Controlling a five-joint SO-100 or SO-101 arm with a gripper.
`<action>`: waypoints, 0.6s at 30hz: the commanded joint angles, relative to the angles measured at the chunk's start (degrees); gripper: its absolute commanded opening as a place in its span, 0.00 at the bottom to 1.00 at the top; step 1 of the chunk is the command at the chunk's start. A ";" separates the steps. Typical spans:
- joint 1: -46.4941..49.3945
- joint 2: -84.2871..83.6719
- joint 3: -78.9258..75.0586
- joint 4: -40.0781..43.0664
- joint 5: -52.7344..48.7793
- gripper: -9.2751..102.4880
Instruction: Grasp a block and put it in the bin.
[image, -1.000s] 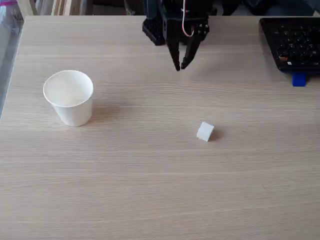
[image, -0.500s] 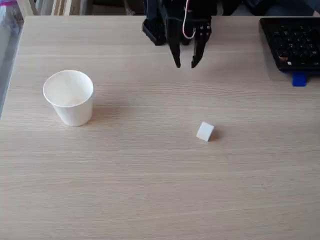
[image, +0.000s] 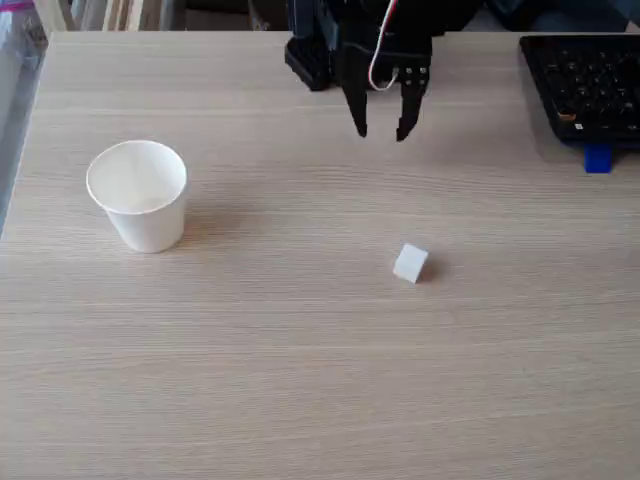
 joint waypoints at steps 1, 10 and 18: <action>-1.05 -3.08 -3.43 -0.26 2.46 0.26; -3.87 -10.28 -8.17 -2.02 12.13 0.26; -4.13 -15.03 -10.72 -4.57 20.74 0.26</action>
